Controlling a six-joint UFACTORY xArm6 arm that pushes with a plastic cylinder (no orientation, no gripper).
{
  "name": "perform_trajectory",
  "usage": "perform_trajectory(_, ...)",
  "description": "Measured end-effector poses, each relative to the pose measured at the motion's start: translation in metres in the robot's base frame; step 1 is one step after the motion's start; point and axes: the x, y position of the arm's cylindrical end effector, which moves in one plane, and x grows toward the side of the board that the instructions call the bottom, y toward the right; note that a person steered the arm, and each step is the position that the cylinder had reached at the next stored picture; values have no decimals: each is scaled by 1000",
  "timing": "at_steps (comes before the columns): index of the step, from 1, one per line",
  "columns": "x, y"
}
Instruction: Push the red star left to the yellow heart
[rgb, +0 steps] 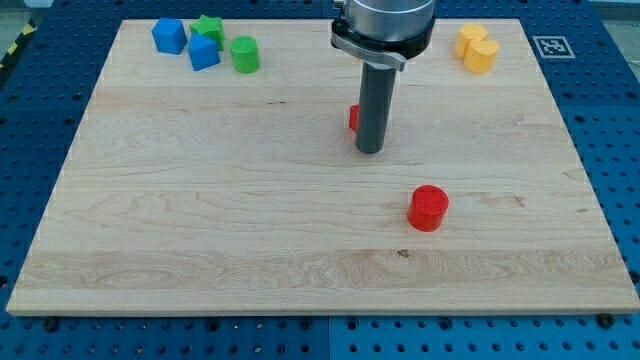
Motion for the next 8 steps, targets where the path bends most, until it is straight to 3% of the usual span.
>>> perform_trajectory(1, 3, -22)
perform_trajectory(2, -28, -46)
perform_trajectory(3, -32, -46)
perform_trajectory(8, -31, 40)
